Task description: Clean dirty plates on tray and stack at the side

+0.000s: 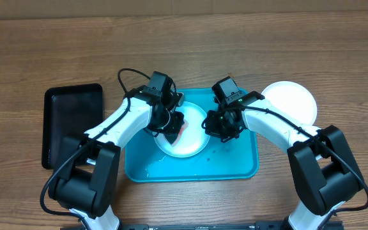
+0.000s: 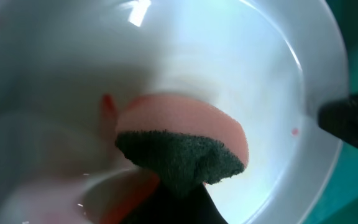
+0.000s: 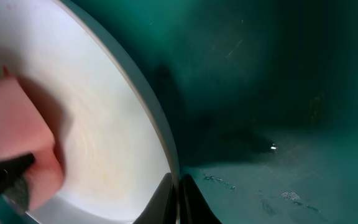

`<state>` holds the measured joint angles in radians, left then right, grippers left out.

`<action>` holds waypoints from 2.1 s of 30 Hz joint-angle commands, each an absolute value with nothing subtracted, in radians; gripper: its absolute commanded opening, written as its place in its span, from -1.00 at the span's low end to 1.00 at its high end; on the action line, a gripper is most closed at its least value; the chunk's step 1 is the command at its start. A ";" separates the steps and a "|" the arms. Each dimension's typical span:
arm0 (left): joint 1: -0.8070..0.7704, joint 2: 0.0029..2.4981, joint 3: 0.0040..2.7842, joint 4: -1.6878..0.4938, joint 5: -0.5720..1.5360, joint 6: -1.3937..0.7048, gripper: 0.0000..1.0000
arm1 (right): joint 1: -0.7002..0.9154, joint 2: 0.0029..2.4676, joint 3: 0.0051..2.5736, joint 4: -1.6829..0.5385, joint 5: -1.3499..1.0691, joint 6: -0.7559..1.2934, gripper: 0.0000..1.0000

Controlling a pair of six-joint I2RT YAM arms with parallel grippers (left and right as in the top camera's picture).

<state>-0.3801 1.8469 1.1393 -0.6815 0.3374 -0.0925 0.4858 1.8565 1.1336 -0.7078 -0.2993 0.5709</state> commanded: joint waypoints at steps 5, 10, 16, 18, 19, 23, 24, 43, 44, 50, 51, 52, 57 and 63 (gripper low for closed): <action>-0.386 1.846 1.129 -0.570 0.083 -0.189 -0.92 | 0.484 1.861 1.159 -0.706 -0.309 0.569 -0.93; -0.388 1.846 1.129 -0.460 -0.307 -0.323 -0.92 | 0.484 1.861 1.159 -0.716 -0.308 0.569 -0.93; -0.388 1.846 1.129 -0.456 -0.313 -0.263 -0.91 | 0.497 1.861 1.159 -0.715 -0.309 0.569 -0.93; -0.388 1.846 1.129 -0.498 -0.165 -0.181 -0.91 | 0.504 1.861 1.159 -0.715 -0.313 0.569 -0.93; -0.388 1.846 1.129 -0.527 -0.057 -0.115 -0.92 | 0.507 1.861 1.159 -0.713 -0.319 0.570 -0.93; -0.388 1.846 1.129 -0.690 0.388 0.152 -0.92 | 0.519 1.861 1.159 -0.709 -0.320 0.570 -0.93; -0.388 1.846 1.129 -0.725 0.435 0.183 -0.92 | 0.521 1.861 1.159 -0.708 -0.320 0.570 -0.93; -0.388 1.846 1.129 -0.635 -0.445 -0.440 -0.92 | 0.522 1.861 1.158 -0.704 -0.335 0.570 -0.92; -0.389 1.846 1.129 -0.643 -0.418 -0.413 -0.92 | 0.522 1.861 1.158 -0.704 -0.335 0.570 -0.93; -0.400 1.846 1.129 -0.732 0.316 0.151 -0.92 | 0.522 1.861 1.158 -0.704 -0.341 0.570 -0.93; -0.403 1.846 1.129 -0.759 0.422 0.209 -0.92 | 0.522 1.861 1.158 -0.703 -0.351 0.570 -0.93; -0.405 1.846 1.129 -0.774 0.479 0.226 -0.92 | 0.523 1.861 1.158 -0.700 -0.362 0.570 -0.93; -0.406 1.846 1.129 -0.713 0.423 0.105 -0.92 | 0.552 1.861 1.158 -0.684 -0.369 0.570 -0.93; -0.406 1.846 1.129 -0.550 0.027 -0.212 -0.91 | 0.575 1.861 1.158 -0.678 -0.368 0.574 -0.93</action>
<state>-0.4004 1.8454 1.1336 -0.5903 0.2497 -0.0185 0.5579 1.8610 1.1481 -0.6834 -0.3264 0.5758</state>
